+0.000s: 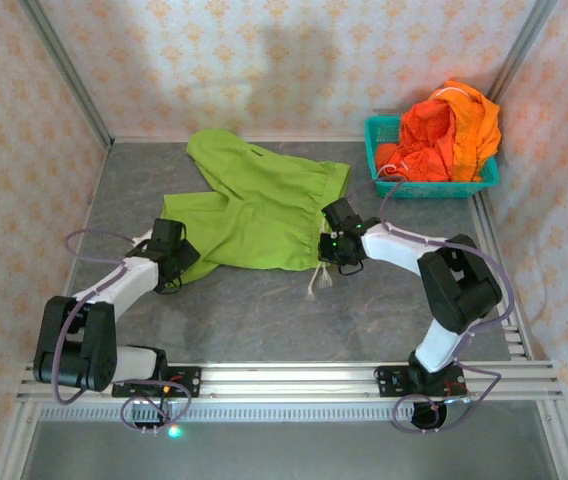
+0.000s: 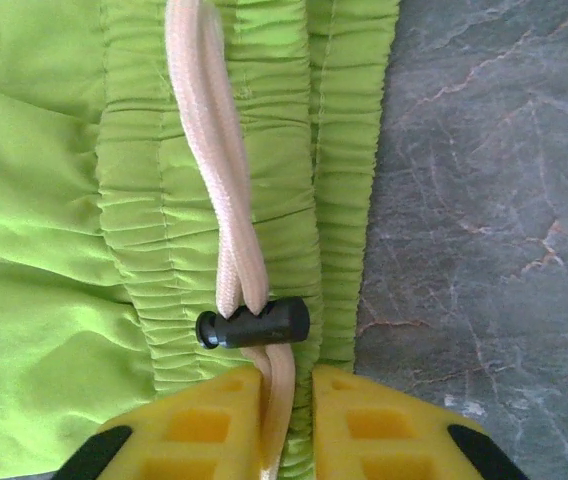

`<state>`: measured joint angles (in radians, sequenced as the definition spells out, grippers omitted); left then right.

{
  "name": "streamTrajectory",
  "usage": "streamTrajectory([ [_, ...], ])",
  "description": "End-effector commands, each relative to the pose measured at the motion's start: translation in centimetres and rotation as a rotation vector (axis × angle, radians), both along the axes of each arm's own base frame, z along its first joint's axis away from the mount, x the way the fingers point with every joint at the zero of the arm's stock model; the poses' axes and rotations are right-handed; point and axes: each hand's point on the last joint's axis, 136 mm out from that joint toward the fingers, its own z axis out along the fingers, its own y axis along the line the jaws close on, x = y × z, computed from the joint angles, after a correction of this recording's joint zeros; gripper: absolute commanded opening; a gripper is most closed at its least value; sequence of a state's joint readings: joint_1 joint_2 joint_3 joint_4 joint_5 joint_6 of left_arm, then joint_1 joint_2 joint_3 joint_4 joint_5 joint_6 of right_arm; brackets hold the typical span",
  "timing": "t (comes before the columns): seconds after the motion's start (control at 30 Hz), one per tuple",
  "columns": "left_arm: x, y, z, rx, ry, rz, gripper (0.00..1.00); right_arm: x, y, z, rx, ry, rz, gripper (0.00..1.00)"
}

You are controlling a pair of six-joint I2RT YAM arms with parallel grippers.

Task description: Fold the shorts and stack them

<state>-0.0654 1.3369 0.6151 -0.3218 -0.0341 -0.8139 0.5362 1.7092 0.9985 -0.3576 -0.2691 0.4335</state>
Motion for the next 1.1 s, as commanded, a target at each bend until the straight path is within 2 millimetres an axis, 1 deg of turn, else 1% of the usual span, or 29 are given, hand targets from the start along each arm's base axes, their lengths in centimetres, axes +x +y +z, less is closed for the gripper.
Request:
streamTrajectory([
  [0.0,0.4,0.9,-0.3,0.033,0.004,0.036,0.87,0.8,-0.1,0.2,-0.019,-0.022,-0.019,0.12],
  [0.07,0.3,0.8,-0.7,0.023,0.014,0.040,0.85,0.8,-0.3,0.3,-0.025,-0.028,-0.026,0.08],
  [0.13,0.1,0.7,-1.3,0.014,0.028,0.044,0.80,0.8,-0.5,0.4,-0.030,-0.033,-0.031,0.04],
  [0.23,0.0,0.3,-2.2,-0.005,0.053,0.035,0.67,0.8,-0.6,0.4,-0.028,-0.037,-0.038,0.00],
  [0.33,0.1,0.1,-2.7,-0.018,0.059,0.037,0.46,0.9,-0.4,0.7,-0.015,-0.046,-0.039,0.00],
  [0.4,0.2,0.2,-2.4,-0.015,0.050,0.040,0.28,1.0,-0.2,1.1,0.001,-0.056,-0.038,0.00],
  [0.43,0.3,0.3,-2.0,-0.007,0.041,0.041,0.17,1.0,-0.2,1.4,0.009,-0.064,-0.040,0.00],
  [0.5,0.7,0.6,-0.6,0.013,0.015,0.038,0.03,1.3,-0.1,2.6,0.038,-0.092,-0.044,0.00],
  [0.53,0.9,0.7,0.1,0.020,0.004,0.033,0.00,1.3,0.0,3.1,0.056,-0.102,-0.049,0.00],
  [0.67,1.7,1.2,4.1,0.058,-0.059,0.013,0.00,1.5,0.0,7.2,0.144,-0.172,-0.075,0.00],
  [0.8,2.0,2.1,9.3,0.123,-0.134,0.010,0.00,1.3,-0.6,11.9,0.190,-0.240,-0.083,0.00],
  [0.87,2.1,2.7,12.1,0.163,-0.175,0.013,0.00,1.1,-1.0,13.8,0.194,-0.258,-0.084,0.00],
  [0.97,2.1,3.3,15.8,0.208,-0.226,0.012,0.00,0.6,-1.8,15.9,0.187,-0.263,-0.092,0.00],
  [1.07,2.1,3.6,18.7,0.244,-0.255,-0.004,0.00,0.0,-2.7,17.5,0.165,-0.275,-0.101,0.00],
])
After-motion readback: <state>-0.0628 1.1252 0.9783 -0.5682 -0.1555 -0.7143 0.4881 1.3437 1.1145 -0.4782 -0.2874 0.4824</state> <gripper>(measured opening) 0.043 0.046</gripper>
